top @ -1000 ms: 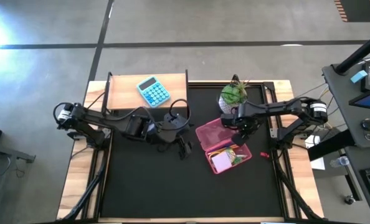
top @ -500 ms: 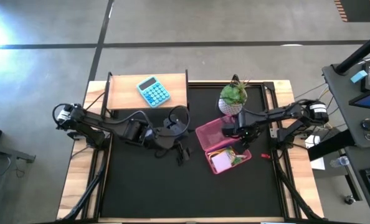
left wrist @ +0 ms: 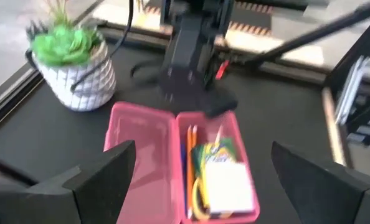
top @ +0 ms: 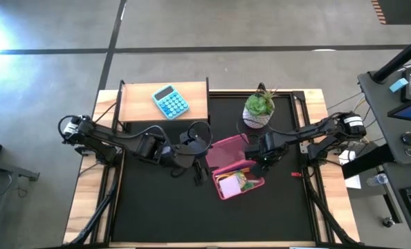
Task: Pack school essentials
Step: Close the pink supply box
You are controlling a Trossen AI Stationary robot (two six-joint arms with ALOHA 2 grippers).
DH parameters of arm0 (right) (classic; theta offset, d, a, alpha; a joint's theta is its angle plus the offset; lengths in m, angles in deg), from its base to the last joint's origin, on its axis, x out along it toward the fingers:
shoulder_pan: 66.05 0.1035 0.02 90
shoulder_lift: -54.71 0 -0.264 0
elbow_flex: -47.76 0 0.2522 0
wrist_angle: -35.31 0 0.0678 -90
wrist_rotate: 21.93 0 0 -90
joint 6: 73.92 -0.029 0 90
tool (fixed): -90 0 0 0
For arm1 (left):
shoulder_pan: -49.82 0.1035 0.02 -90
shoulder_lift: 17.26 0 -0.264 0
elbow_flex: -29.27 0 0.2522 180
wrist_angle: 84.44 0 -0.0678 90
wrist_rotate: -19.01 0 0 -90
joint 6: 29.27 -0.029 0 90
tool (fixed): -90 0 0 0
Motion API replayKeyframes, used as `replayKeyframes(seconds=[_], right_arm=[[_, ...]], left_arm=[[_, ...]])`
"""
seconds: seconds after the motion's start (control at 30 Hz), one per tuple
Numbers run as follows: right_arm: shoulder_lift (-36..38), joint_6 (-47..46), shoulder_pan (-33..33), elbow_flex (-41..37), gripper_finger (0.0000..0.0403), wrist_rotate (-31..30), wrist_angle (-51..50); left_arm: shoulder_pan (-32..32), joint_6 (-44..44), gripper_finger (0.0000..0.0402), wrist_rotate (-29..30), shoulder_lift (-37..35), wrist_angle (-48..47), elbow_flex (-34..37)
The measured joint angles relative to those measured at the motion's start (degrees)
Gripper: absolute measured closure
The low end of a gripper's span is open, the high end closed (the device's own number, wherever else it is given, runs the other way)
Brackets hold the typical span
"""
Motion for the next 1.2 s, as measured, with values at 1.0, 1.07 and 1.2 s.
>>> replayKeyframes(seconds=[1.0,1.07,1.2], right_arm=[[-2.5,-36.9,31.1,5.0,0.0184,-11.1,23.3],[-4.0,-37.8,31.4,5.2,0.0184,-11.2,23.3],[-6.4,-37.5,31.5,6.8,0.0184,-11.3,23.5]], left_arm=[[13.9,4.8,0.0045,0.4,-0.6,-1.8,22.4],[15.2,4.8,0.0045,1.6,-0.6,-0.4,22.8],[17.6,4.7,0.0045,1.2,-0.6,4.8,25.4]])
